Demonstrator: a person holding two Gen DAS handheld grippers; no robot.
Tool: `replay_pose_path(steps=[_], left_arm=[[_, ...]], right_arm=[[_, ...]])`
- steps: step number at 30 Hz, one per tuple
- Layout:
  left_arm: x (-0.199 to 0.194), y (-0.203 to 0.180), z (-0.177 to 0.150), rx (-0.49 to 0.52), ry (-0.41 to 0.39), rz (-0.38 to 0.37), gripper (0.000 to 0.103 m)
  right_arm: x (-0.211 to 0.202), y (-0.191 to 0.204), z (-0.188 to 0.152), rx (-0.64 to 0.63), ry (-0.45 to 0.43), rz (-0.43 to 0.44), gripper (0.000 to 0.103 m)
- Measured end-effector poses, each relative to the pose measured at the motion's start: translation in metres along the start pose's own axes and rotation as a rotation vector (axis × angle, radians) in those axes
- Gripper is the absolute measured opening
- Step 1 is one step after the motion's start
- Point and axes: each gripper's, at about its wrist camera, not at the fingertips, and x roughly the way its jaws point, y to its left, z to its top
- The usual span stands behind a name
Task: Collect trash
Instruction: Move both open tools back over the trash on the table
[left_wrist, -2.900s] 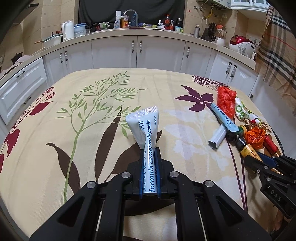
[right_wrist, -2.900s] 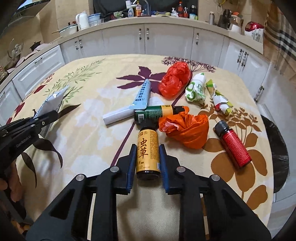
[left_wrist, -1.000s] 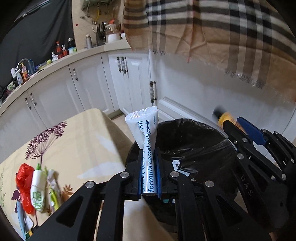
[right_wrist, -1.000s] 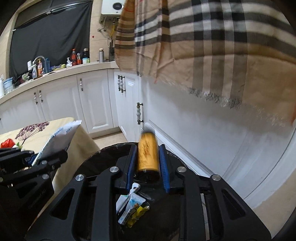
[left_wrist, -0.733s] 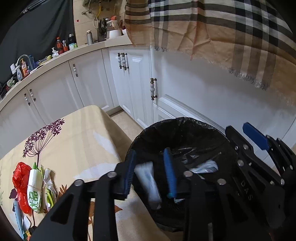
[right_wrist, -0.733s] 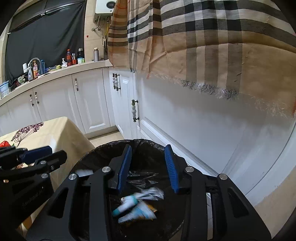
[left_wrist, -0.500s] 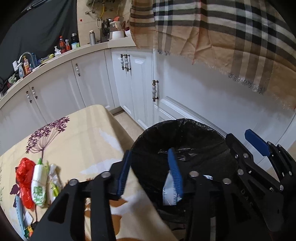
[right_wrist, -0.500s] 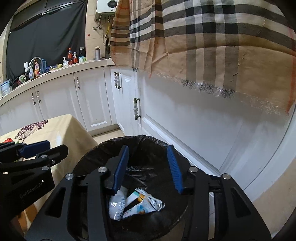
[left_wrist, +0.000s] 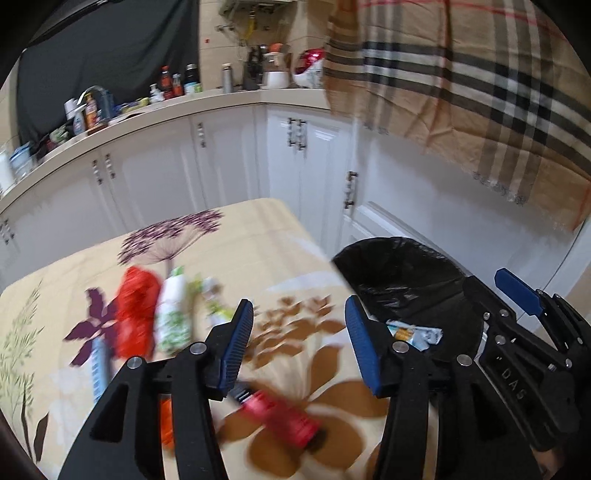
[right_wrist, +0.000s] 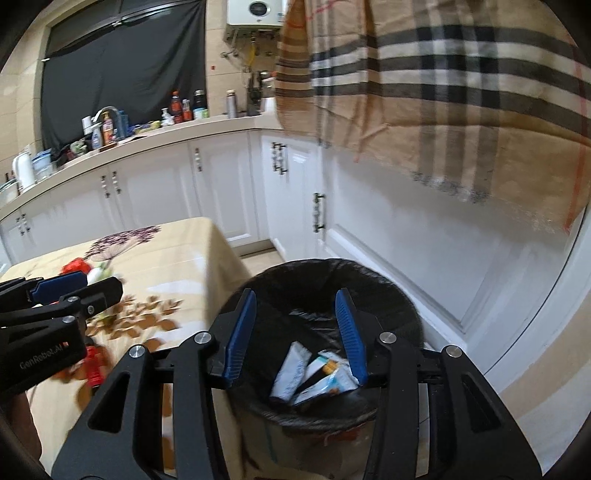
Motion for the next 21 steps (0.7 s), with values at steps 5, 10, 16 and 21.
replay_pose_path(steps=[5,10,16,21], left_arm=[[-0.018,0.033,-0.016,-0.038,0.007,0.057,0.052],[-0.031,0.066,-0.034,-0.08,0.023,0.107,0.052],[-0.041,0.104,-0.057,-0.133,0.053,0.166,0.052],[-0.045,0.13,-0.07,-0.177,0.073,0.199,0.052]], right_arm=[[-0.011,0.026,-0.004,-0.032,0.008,0.042,0.044],[-0.018,0.052,-0.007,-0.067,0.024,0.089,0.044],[-0.024,0.082,-0.011,-0.114,0.048,0.136,0.044],[-0.023,0.105,-0.015,-0.151,0.084,0.174,0.044]])
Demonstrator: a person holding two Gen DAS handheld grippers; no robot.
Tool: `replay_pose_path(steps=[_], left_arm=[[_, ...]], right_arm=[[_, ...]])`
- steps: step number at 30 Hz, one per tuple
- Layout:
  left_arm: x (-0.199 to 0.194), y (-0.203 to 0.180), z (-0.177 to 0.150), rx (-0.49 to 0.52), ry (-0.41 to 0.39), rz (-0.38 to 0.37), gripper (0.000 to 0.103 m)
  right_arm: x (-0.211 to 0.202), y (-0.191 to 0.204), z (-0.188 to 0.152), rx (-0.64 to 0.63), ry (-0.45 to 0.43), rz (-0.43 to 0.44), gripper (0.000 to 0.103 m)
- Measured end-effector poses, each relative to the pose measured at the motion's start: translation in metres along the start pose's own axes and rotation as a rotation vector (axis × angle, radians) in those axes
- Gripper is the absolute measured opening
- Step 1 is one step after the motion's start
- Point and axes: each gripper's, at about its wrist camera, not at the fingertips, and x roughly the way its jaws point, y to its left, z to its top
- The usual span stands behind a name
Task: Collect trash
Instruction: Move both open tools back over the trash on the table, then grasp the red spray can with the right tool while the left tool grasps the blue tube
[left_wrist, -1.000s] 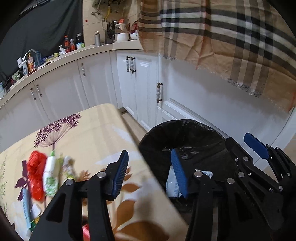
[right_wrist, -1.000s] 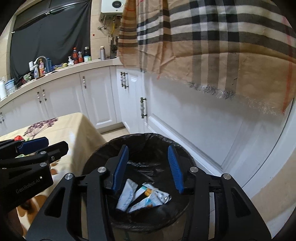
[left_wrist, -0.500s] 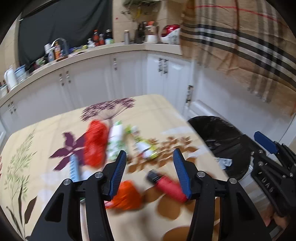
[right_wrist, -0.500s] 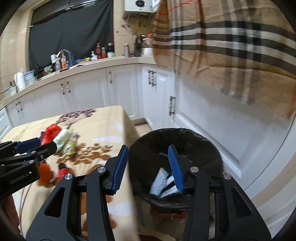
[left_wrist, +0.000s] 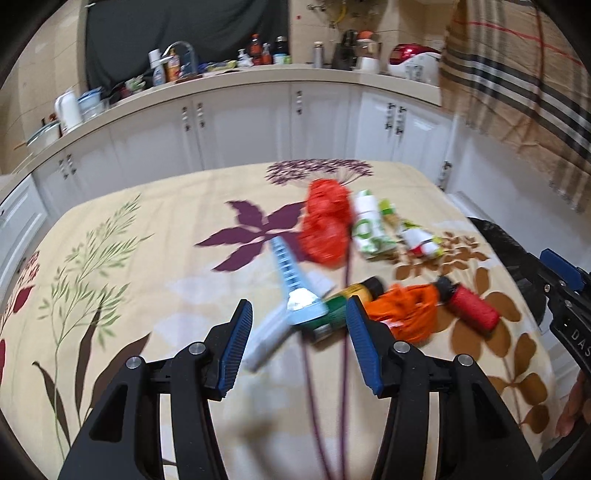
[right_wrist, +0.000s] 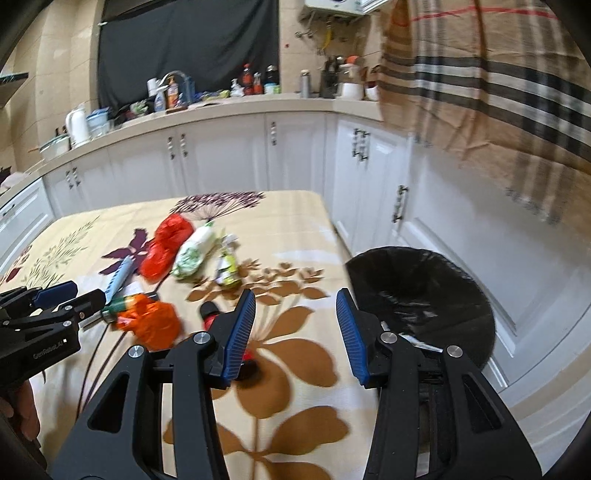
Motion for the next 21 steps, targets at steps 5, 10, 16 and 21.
replay_pose_path(steps=[5,10,16,21], left_arm=[[0.001,0.017,-0.003,-0.02,0.011,0.015,0.052],[0.006,0.028,-0.005,-0.024,0.037,0.01,0.054],[0.01,0.031,-0.007,-0.012,0.054,-0.003,0.057],[0.011,0.032,-0.007,-0.002,0.063,-0.027,0.057]], right_arm=[[0.011,0.018,-0.001,-0.026,0.059,0.033,0.045],[0.024,0.031,-0.004,-0.06,0.128,0.048,0.045],[0.043,0.036,-0.009,-0.087,0.224,0.06,0.045],[0.052,0.042,-0.013,-0.118,0.275,0.078,0.03]])
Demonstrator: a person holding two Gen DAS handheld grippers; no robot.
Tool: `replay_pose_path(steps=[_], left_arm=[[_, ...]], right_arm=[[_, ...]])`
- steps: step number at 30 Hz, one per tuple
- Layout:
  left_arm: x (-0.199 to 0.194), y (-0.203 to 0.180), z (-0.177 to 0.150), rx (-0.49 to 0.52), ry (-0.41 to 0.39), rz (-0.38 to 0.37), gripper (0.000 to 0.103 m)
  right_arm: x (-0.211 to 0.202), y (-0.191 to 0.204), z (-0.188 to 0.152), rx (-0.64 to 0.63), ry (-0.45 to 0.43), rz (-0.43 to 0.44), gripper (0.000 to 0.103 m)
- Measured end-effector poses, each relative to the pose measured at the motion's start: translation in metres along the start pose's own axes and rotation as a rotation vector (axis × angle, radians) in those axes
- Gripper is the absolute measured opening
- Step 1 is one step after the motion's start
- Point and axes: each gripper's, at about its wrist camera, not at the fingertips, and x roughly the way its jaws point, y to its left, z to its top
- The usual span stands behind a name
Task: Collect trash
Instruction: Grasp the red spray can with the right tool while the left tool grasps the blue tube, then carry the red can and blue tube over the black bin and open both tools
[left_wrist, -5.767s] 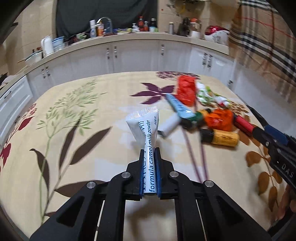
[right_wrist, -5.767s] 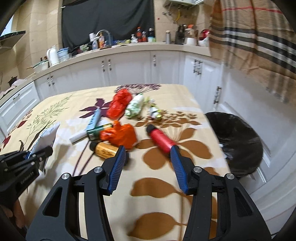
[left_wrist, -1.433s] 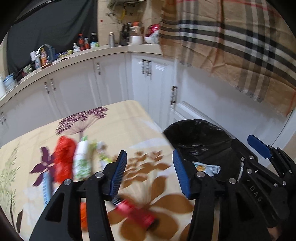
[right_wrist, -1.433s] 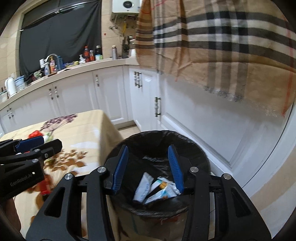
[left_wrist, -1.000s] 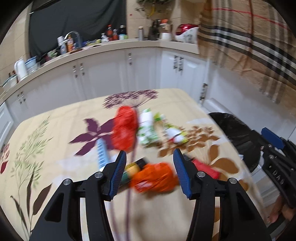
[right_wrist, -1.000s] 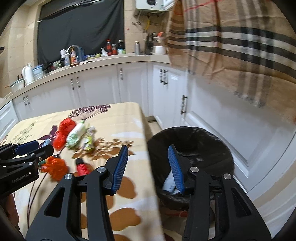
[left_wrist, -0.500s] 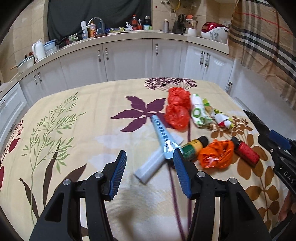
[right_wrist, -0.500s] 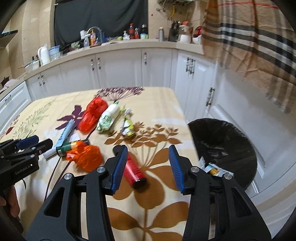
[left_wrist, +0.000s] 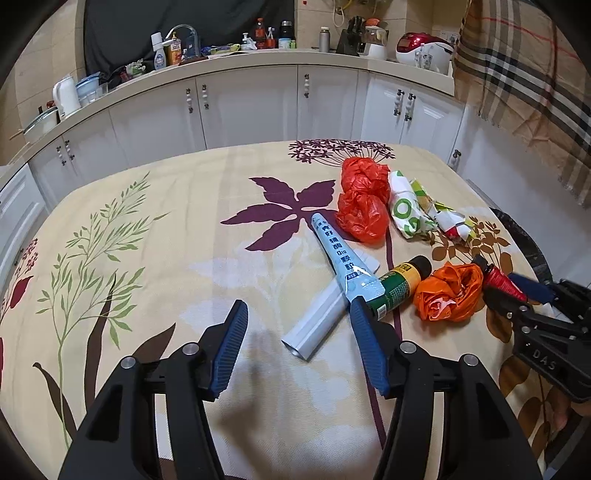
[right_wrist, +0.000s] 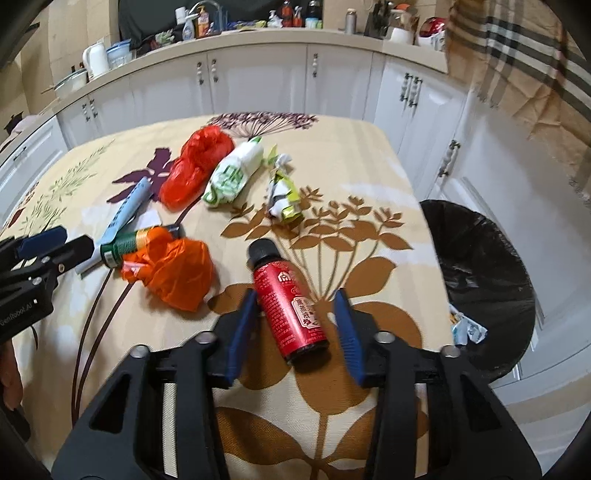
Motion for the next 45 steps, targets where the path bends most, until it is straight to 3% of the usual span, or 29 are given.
replay_pose_path(steps=[2,18,21,23,26,36,45], left_arm=[[0.001,0.0,0.002,-0.014,0.008,-0.023,0.059],[0.03,-0.014,0.028,-0.037,0.044,-0.059,0.059],[0.031,-0.012,0.027,-0.047,0.054,-0.069,0.046],[0.032,-0.011,0.026,-0.047,0.062,-0.075,0.031],[0.032,-0.01,0.023,-0.048,0.069,-0.084,0.023],[0.008,-0.005,0.023,-0.045,-0.011,-0.06,0.022],[-0.026,-0.014,0.028,-0.024,-0.117,-0.064,0.022]], right_arm=[[-0.001,0.003,0.0,-0.012,-0.003,-0.004,0.023],[-0.01,-0.015,0.006,0.038,-0.07,-0.01,0.023],[-0.01,-0.018,0.007,0.044,-0.073,-0.006,0.023],[-0.01,-0.018,0.008,0.045,-0.075,-0.005,0.023],[-0.011,-0.019,0.008,0.047,-0.081,-0.002,0.023],[-0.021,-0.017,0.008,0.055,-0.12,-0.005,0.023],[-0.044,-0.019,0.007,0.074,-0.212,-0.023,0.023]])
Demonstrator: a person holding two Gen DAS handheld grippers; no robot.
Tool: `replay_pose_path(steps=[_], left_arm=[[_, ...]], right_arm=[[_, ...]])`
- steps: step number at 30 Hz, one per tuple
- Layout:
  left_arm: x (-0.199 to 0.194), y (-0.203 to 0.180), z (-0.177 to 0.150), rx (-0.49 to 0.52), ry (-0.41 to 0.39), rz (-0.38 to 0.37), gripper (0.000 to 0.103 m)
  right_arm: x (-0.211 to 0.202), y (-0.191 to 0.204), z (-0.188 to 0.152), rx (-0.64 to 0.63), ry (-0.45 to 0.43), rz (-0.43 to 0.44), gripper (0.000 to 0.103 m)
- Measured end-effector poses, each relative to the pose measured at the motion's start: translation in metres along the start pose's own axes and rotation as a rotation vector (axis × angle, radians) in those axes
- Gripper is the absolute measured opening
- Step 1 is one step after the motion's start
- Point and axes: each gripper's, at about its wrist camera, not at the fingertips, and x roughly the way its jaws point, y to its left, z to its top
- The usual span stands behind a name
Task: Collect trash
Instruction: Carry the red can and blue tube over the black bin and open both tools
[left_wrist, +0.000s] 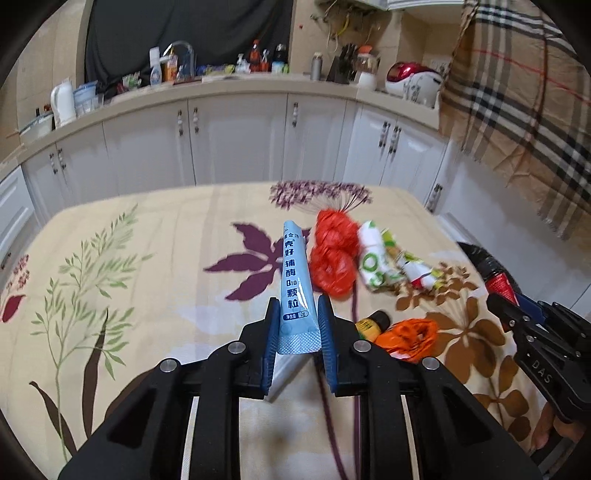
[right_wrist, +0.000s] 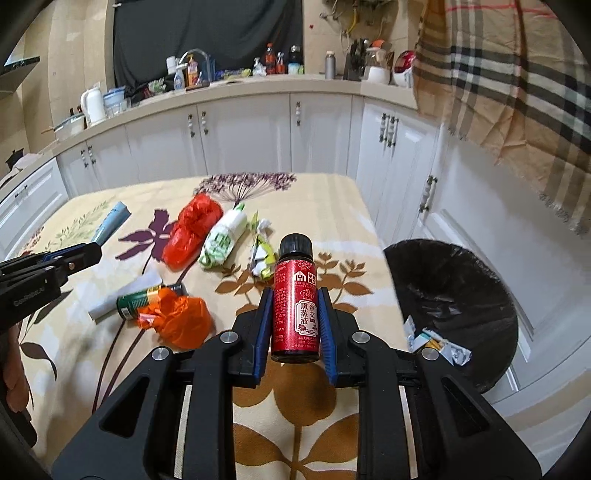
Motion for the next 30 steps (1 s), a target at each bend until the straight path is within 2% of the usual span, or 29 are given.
replay_pose_path(steps=[7,15,21,30], left_arm=[[-0.008,-0.029,0.007,0.035,-0.045,-0.063,0.022],[0.001,-0.085,0.014,0.085,-0.069,-0.155,0.022],[0.008,-0.133,0.018,0.156,-0.12,-0.19,0.022],[0.034,-0.188,0.025,0.227,-0.122,-0.23,0.022]], right_arm=[[-0.019,-0.023,0.006,0.043,-0.077,-0.061,0.023],[-0.033,-0.062,0.009,0.085,-0.143,-0.169,0.023],[-0.032,-0.098,0.009,0.12,-0.162,-0.241,0.023],[-0.023,-0.14,0.003,0.153,-0.177,-0.316,0.023]])
